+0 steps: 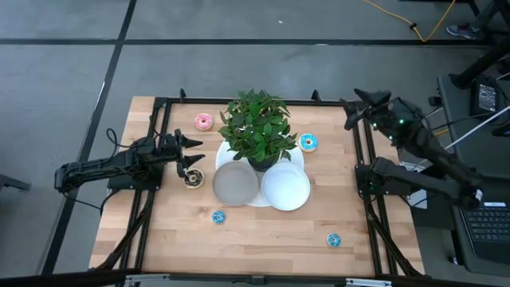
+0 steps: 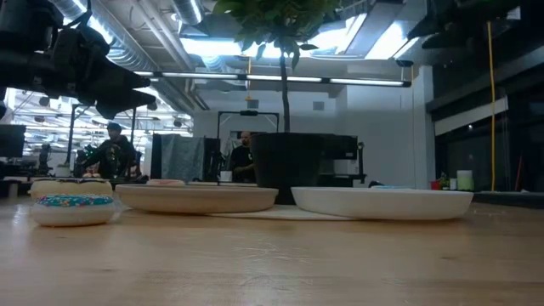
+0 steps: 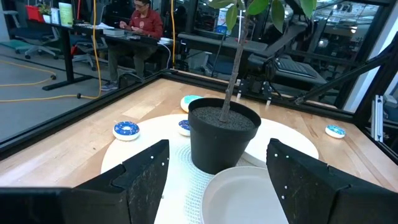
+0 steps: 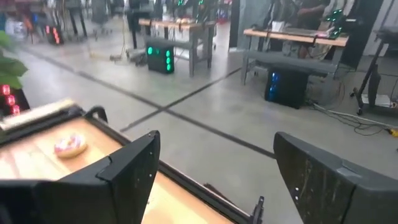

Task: Pick & Place donuts
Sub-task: Put the right small light blue donut on the white plate

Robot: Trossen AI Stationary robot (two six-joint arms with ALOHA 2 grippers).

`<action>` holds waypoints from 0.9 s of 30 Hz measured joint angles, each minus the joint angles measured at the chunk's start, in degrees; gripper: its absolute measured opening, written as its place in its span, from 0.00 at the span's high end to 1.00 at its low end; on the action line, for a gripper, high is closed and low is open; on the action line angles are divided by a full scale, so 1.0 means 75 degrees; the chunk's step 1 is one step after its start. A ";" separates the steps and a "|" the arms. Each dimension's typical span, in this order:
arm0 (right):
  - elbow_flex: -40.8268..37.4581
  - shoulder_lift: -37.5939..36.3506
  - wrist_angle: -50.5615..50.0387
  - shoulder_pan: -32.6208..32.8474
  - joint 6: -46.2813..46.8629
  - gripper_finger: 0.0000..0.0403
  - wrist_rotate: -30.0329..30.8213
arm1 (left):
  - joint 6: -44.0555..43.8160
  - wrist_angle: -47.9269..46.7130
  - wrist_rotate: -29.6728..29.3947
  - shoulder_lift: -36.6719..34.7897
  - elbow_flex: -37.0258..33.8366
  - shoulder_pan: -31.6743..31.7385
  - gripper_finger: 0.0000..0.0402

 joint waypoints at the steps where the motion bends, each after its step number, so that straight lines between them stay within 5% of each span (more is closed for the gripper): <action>1: 0.0273 0.0133 -0.0256 0.0022 -0.0074 0.22 -0.0064 | 0.0001 0.0000 0.0000 0.0000 -0.0001 0.0000 0.35; 16: 0.2817 0.1665 -0.3083 0.0809 -0.0825 0.22 -0.1373 | 0.0000 0.0000 0.0000 0.0000 -0.0001 0.0001 0.35; 27: 0.4026 0.2614 -0.4328 0.1806 -0.1214 0.22 -0.1455 | 0.0001 0.0000 0.0000 0.0000 0.0001 0.0000 0.35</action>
